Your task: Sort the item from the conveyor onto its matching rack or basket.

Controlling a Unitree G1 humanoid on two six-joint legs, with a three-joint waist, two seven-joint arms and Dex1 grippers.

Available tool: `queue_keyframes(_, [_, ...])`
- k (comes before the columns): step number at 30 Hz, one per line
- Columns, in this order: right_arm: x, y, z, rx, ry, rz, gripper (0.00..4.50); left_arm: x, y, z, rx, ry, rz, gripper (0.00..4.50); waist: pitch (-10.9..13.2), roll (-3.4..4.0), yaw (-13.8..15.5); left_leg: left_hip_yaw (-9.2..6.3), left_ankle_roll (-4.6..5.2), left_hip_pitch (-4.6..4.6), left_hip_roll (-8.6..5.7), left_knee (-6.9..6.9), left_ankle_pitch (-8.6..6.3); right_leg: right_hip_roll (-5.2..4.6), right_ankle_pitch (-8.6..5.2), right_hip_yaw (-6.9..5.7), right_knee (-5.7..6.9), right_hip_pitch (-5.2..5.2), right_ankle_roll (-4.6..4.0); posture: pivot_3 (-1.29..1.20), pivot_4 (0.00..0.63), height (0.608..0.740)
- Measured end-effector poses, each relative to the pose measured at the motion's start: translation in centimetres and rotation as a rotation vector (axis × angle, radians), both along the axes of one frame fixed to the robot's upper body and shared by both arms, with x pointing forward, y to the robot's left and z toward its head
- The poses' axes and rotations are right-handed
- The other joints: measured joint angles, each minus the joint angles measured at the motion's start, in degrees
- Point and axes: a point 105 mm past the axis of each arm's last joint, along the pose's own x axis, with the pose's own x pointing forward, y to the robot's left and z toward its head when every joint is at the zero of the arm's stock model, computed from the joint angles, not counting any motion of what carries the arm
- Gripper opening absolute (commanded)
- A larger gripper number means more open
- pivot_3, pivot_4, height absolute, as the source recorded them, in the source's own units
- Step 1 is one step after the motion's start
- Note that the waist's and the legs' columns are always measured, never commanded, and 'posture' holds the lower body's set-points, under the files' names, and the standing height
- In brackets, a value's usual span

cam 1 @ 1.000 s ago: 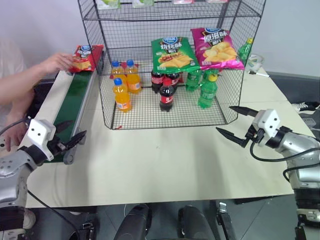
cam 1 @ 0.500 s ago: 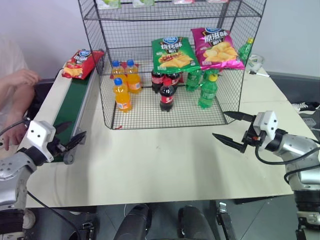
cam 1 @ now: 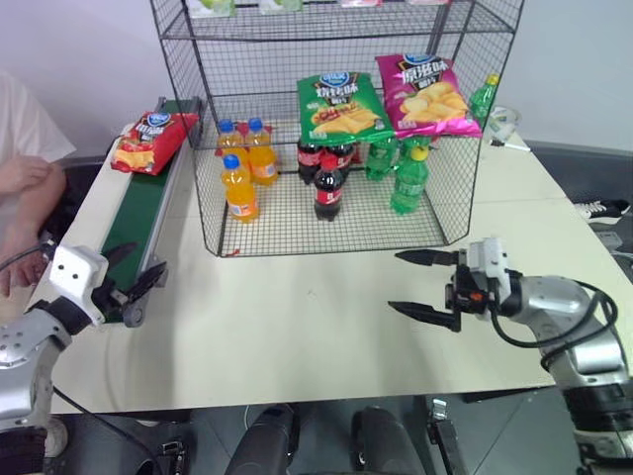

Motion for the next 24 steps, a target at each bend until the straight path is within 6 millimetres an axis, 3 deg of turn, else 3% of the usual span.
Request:
queue_keyframes(4, [0.5,2.1,-0.9,0.014,0.006,0.041,4.5,-1.7,1.1,0.3,0.071,-0.055,0.086,3.29,0.0,0.01,0.0,0.01,0.02,0.0,-0.01,-0.01,-0.02,-0.01,0.02,0.0,-0.12,0.01,-0.03,0.0,0.15,0.74])
queue_keyframes(11, [1.5,2.6,-1.0,0.014,-0.017,0.044,4.5,-4.4,2.9,1.0,0.31,-0.136,0.202,3.29,0.0,-0.02,0.2,0.01,-0.09,0.02,0.0,0.02,-0.09,0.0,0.03,-0.03,-0.15,0.01,-0.09,0.0,0.15,0.74])
queue_keyframes(18, [1.6,3.1,-1.6,0.018,0.007,0.072,4.5,-7.5,2.4,-1.0,0.635,-0.111,0.099,3.29,0.0,-0.01,0.0,0.03,-0.08,0.01,0.01,-0.03,-0.11,0.01,0.03,-0.03,-0.18,-0.05,-0.09,0.0,0.15,0.74])
queue_keyframes(24, [1.7,3.4,-1.3,0.013,-0.006,0.085,4.5,-7.9,4.2,-1.4,0.787,-0.131,0.143,3.29,0.0,0.0,0.3,0.01,-0.08,0.02,0.0,-0.02,-0.11,0.01,0.03,-0.05,-0.17,-0.06,-0.09,0.0,0.15,0.74])
